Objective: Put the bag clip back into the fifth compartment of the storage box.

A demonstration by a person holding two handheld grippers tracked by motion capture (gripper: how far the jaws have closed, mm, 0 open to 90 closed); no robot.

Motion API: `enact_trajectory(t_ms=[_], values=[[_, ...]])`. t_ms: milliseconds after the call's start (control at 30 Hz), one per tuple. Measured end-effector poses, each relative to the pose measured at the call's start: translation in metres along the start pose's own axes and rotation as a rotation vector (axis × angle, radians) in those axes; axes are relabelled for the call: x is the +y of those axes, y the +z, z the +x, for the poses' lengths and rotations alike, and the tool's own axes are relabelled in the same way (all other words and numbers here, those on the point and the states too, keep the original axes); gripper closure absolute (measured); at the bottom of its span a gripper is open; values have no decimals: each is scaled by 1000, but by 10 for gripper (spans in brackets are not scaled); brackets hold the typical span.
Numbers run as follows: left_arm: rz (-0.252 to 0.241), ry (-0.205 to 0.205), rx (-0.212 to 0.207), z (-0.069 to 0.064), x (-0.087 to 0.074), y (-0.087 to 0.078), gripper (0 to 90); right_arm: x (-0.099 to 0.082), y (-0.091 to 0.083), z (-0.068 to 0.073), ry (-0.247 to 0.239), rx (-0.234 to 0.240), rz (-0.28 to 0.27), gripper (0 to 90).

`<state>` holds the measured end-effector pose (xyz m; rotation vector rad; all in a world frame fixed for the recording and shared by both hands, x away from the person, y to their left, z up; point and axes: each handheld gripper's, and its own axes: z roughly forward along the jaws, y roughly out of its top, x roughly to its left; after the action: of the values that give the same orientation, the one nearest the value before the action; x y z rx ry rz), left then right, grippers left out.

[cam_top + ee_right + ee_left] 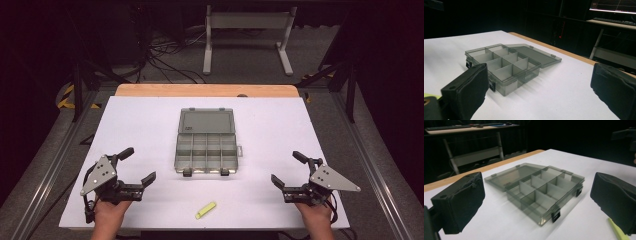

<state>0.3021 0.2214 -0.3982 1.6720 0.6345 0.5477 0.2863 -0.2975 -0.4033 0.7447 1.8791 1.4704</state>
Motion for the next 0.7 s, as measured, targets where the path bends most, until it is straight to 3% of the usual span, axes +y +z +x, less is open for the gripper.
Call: enact_trajectory(t_ms=[500, 700], values=[[-5, 33, -112, -29, 23, 42, 1, 0, 0, 0, -1, 4, 4, 25], [7, 24, -157, -40, 26, 59, 1, 0, -1, -1, -14, 9, -2, 26]])
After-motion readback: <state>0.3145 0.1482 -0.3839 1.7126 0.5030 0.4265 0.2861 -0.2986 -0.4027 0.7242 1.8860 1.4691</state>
